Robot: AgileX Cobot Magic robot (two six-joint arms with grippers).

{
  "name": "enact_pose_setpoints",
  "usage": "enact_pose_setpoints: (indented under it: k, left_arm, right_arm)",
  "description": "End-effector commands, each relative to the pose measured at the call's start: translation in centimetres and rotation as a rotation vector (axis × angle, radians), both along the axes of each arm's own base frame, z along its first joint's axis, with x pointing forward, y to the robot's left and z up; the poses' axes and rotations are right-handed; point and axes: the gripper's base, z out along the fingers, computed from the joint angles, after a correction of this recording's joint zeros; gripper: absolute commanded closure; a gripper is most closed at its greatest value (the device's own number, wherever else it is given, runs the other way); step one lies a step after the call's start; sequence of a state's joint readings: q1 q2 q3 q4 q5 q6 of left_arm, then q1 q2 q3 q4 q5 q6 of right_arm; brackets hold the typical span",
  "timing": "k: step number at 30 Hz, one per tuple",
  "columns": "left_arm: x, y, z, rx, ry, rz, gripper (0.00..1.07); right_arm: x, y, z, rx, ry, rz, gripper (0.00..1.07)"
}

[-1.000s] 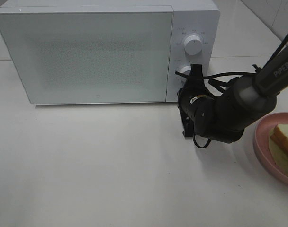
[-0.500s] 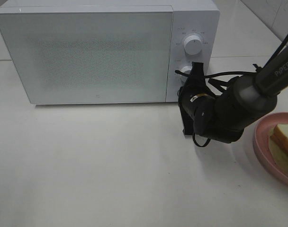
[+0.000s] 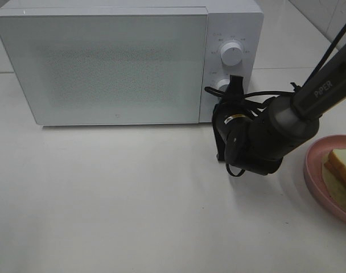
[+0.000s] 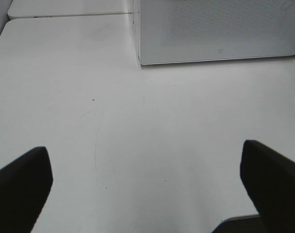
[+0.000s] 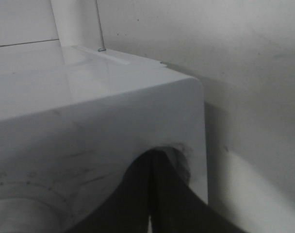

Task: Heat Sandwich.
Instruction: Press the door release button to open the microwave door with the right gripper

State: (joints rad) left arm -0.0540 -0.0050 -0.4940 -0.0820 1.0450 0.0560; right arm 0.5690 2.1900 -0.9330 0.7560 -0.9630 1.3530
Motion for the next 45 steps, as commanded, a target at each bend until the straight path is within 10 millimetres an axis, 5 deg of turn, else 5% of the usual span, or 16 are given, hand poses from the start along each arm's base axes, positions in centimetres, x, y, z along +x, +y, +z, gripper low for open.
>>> enact_pose_setpoints:
  k: [1,31,45]
  left_arm:
    - [-0.2,-0.1,0.0,-0.009,-0.02,-0.001,0.09]
    - [-0.2,-0.1,0.0,-0.009,-0.02,-0.001,0.09]
    - [-0.2,-0.1,0.0,-0.008,-0.021,-0.002,0.09]
  right_arm:
    - [3.0,-0.9,4.9,-0.01,-0.344,-0.061,1.07]
    - [3.0,-0.5,3.6,-0.014,-0.111,0.009,1.07]
    - [0.7,-1.5,3.7,-0.061,-0.026,0.044,1.07]
